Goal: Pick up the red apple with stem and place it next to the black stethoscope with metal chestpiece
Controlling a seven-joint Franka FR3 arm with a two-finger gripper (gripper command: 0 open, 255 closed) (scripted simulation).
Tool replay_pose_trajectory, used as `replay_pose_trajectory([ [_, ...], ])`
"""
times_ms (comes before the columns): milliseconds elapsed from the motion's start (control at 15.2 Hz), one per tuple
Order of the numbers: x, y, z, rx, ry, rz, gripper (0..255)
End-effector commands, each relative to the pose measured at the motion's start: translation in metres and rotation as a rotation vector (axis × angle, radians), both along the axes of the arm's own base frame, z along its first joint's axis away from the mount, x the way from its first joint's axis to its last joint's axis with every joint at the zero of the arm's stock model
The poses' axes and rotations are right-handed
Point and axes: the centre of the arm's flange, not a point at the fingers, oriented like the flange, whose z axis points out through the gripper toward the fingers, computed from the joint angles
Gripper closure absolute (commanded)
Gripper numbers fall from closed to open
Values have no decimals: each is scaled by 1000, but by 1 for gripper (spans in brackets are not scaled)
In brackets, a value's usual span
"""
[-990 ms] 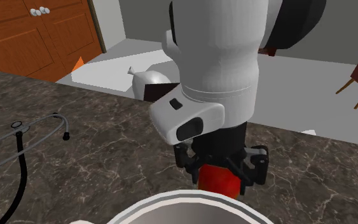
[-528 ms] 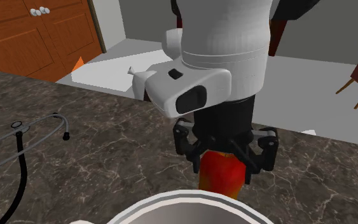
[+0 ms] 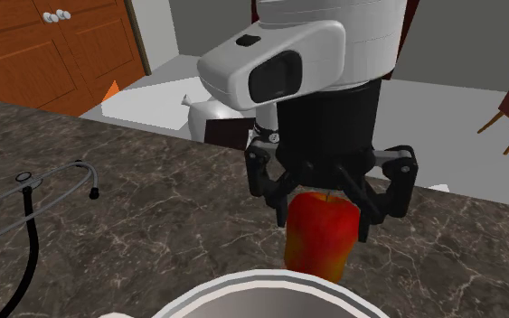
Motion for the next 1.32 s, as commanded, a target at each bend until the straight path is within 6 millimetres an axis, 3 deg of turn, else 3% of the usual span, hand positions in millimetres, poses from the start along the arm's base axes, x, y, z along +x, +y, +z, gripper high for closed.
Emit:
replay_pose_trajectory([
  [0,0,0,10,0,0,0,255],
  [396,-1,0,39,0,0,0,255],
  [1254,-101,-139,39,0,0,0,255],
])
